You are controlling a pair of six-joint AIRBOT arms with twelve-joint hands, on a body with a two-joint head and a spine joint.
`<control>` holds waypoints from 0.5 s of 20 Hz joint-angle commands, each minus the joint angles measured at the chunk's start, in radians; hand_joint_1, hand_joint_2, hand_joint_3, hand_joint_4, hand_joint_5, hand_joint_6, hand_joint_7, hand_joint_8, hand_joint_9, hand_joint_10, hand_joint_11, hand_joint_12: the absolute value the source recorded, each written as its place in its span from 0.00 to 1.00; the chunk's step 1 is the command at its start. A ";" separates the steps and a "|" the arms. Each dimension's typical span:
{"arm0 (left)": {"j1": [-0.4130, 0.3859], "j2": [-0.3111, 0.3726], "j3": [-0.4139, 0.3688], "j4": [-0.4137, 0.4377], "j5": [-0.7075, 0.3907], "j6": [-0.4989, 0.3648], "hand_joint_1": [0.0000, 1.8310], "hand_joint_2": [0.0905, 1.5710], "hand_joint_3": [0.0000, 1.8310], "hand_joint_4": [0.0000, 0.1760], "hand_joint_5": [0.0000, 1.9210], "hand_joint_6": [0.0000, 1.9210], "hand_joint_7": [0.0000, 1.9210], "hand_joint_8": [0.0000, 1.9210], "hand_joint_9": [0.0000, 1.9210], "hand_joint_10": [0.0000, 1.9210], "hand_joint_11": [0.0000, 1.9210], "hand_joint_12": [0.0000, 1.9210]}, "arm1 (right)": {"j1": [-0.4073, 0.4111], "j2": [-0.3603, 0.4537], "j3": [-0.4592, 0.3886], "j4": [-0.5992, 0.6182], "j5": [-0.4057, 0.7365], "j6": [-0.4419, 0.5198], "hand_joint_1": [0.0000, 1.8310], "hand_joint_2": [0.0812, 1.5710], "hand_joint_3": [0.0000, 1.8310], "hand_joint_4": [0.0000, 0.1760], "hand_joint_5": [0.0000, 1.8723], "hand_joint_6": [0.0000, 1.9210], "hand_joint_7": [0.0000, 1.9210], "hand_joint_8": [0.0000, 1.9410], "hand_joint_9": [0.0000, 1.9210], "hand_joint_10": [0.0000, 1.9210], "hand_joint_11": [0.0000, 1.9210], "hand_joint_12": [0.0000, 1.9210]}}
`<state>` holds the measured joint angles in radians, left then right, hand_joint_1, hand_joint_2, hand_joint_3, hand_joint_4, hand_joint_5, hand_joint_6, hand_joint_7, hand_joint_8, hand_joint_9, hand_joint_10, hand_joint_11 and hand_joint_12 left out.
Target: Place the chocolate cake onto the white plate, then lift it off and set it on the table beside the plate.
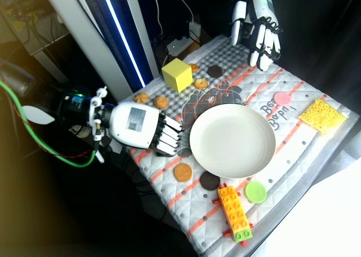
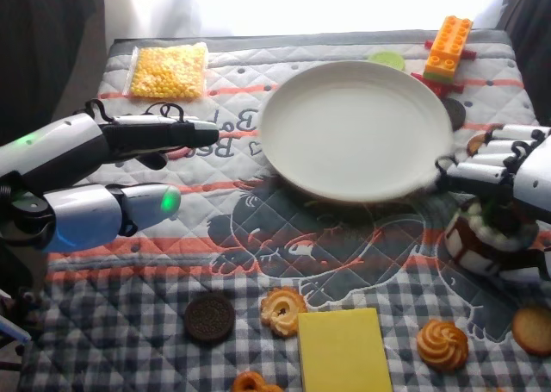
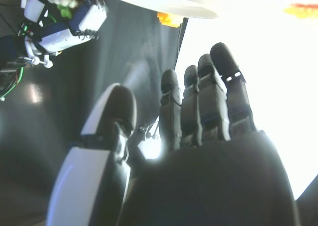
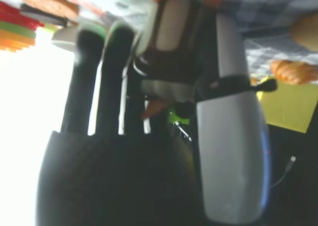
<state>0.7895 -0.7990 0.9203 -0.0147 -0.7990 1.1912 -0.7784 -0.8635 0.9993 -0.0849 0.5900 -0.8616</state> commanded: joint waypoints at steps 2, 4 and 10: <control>-0.005 0.006 0.004 -0.011 -0.120 -0.008 0.29 0.89 0.00 0.00 0.20 0.00 0.13 0.00 0.15 0.01 0.00 0.63 | -0.003 0.031 -0.014 0.014 0.112 0.000 0.41 0.67 0.00 0.68 0.00 0.00 0.01 0.02 0.00 0.21 0.00 0.49; -0.005 0.007 0.005 -0.012 -0.119 -0.008 0.33 0.89 0.00 0.00 0.17 0.00 0.12 0.00 0.14 0.00 0.00 0.66 | -0.014 0.066 -0.037 0.014 0.148 0.000 0.41 0.64 0.00 0.53 0.00 0.00 0.00 0.00 0.00 0.08 0.00 0.22; -0.003 0.012 0.004 -0.013 -0.134 -0.008 0.34 0.88 0.00 0.00 0.15 0.00 0.12 0.00 0.15 0.01 0.00 0.72 | -0.100 0.188 -0.129 0.047 0.379 0.000 0.39 0.63 0.00 0.60 0.00 0.00 0.00 0.00 0.05 0.02 0.00 0.37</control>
<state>0.7906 -0.7986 0.9226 -0.0162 -0.8028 1.1912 -0.8902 -0.6773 0.8688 -0.0574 0.8272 -0.8627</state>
